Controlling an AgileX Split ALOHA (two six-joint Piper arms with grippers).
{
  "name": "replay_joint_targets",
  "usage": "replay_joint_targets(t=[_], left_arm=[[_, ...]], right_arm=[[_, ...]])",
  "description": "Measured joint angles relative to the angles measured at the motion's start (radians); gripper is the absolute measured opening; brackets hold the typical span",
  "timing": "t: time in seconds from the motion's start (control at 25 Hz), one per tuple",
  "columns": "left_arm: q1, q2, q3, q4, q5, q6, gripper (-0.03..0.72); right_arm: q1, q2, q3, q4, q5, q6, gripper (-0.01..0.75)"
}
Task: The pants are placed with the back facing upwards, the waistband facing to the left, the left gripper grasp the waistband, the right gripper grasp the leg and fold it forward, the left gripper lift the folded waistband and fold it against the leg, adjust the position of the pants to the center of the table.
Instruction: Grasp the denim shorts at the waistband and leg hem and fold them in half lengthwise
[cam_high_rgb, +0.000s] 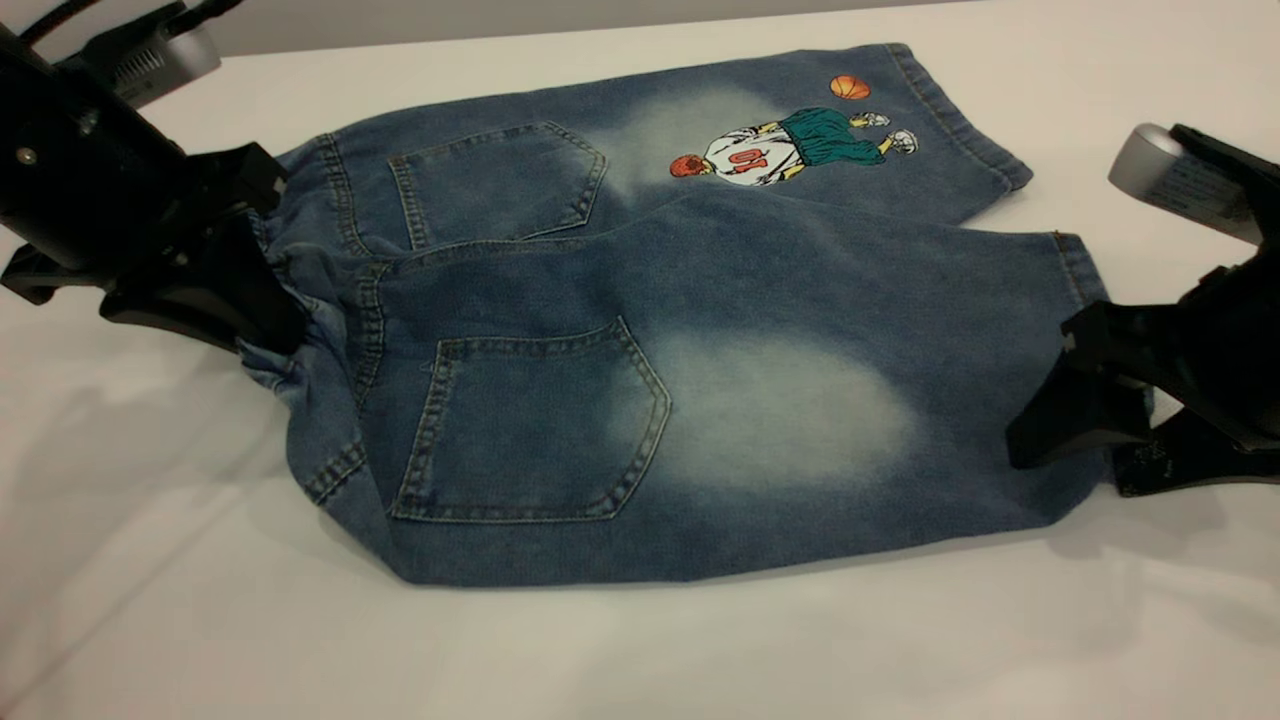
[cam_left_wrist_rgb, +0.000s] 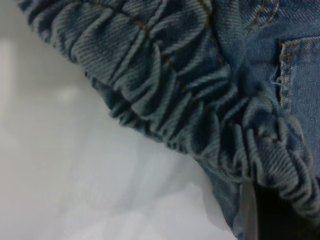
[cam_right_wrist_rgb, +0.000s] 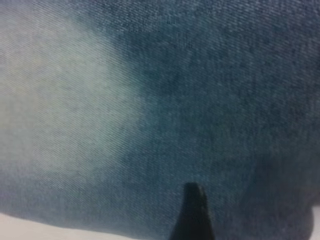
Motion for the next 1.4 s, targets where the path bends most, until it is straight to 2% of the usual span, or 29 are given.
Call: replay_joint_targets(t=[0.08,0.2,0.44,0.64,0.92,1.08,1.24,1.4], left_arm=[[0.000,0.000,0.000,0.000,0.003,0.000,0.121],[0.000,0.000,0.000,0.000,0.008,0.000,0.121],[0.000,0.000,0.000,0.000,0.011,0.000,0.121],[0.000,0.000,0.000,0.006,0.019,0.000,0.121],[-0.001,-0.015,0.000,0.015,0.057,0.000,0.121],[-0.001,-0.073,0.012,0.046,0.074,-0.005,0.121],[0.000,-0.151,0.060,0.070,0.083,-0.033,0.121],[0.000,-0.207,0.143,0.068,0.118,-0.064,0.121]], right_arm=[[0.000,0.001,0.000,0.001,0.006,0.000,0.482],[0.000,0.004,0.000,0.001,-0.007,0.000,0.416],[0.000,0.028,-0.017,0.001,-0.014,0.000,0.181],[0.000,0.053,-0.048,-0.004,0.000,0.001,0.039],[0.001,0.013,-0.034,-0.005,-0.046,0.001,0.020],[0.000,-0.089,0.005,-0.103,-0.088,0.032,0.020],[0.000,-0.220,0.074,-0.250,-0.119,0.190,0.020],[0.000,-0.344,0.139,-0.439,-0.050,0.418,0.020]])
